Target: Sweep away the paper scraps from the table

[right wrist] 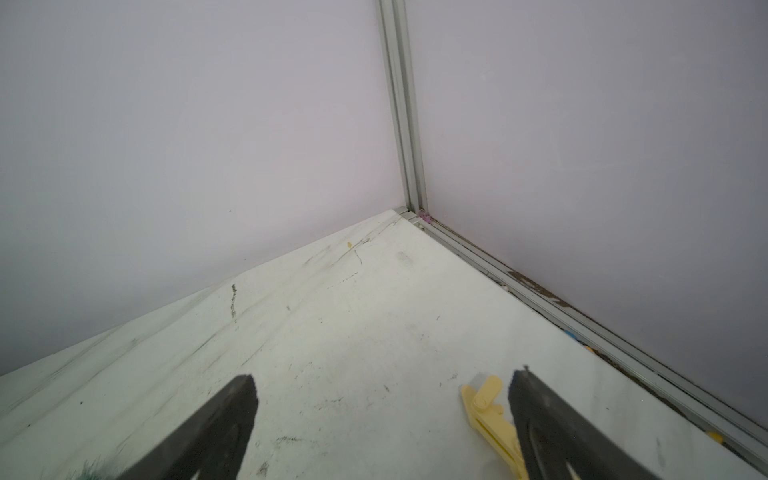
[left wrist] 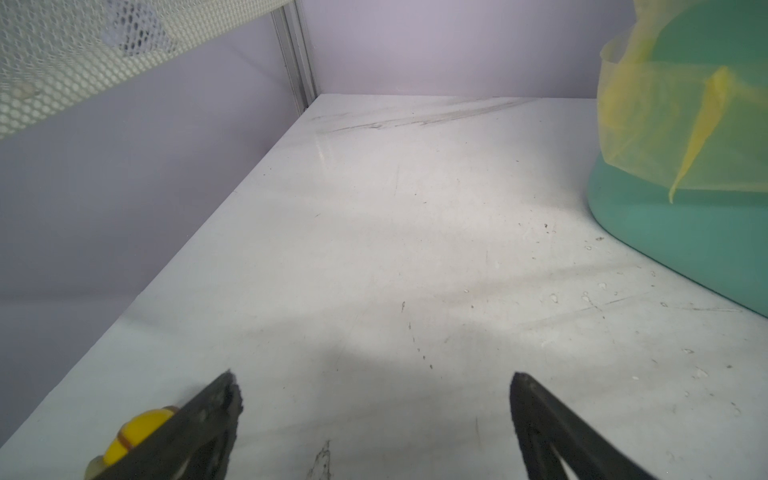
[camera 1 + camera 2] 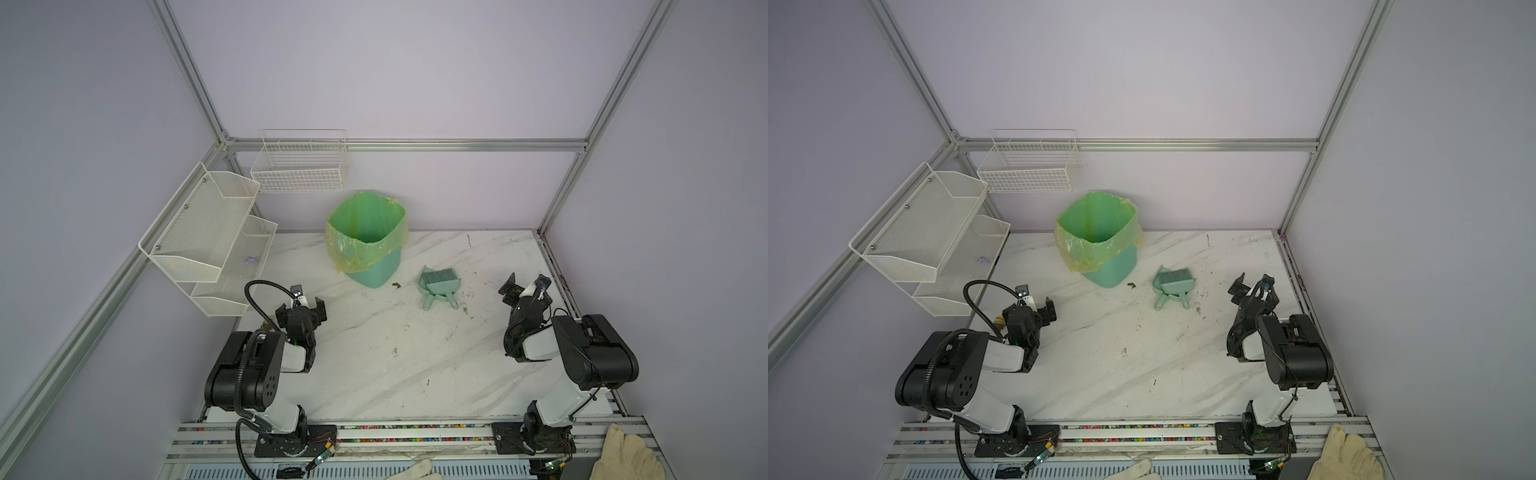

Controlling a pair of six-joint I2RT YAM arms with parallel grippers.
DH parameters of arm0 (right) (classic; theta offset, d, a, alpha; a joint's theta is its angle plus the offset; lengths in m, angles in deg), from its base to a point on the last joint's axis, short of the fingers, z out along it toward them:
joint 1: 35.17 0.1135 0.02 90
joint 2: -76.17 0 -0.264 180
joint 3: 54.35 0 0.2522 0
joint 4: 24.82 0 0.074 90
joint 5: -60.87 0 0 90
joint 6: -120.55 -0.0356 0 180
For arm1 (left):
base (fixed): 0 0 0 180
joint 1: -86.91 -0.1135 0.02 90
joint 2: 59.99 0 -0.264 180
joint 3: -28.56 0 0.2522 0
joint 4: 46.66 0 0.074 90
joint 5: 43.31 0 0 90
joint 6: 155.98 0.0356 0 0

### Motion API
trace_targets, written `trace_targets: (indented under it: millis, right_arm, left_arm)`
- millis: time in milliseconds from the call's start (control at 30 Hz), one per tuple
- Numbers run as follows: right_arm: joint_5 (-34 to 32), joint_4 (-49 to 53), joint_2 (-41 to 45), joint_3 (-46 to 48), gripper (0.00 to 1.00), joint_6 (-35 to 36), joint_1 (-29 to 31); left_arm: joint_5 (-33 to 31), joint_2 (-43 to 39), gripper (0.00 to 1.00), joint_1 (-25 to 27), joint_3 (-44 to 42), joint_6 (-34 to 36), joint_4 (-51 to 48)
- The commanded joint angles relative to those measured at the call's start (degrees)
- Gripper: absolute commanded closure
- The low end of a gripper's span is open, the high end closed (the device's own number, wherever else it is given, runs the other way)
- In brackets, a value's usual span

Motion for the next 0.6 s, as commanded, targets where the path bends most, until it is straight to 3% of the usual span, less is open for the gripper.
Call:
trace_targets:
  millis: [0,133,167,567]
  right_arm:
    - [7.5,-5.8,-1.0,1.4,0.03,4.8,0.6]
    - [6.4,7.3,-1.4,-5.8,0.03,5.4,1.9]
    - [6.5,3.4,-2.4,-5.1,0.03,6.6,1.9]
    - [5.9,3.5,-2.1,-4.8,0.03,6.7,2.2]
  left_arm:
    - [0.4,-0.5,0.00,-0.3,2.8,0.6,3.3]
    - [0.3,-0.5,0.00,-0.3,2.9,0.5,3.3]
    - [0.3,-0.5,0.00,-0.4,2.8,0.6,3.3]
    - [0.3,-0.5,0.00,-0.4,2.9,0.5,3.3]
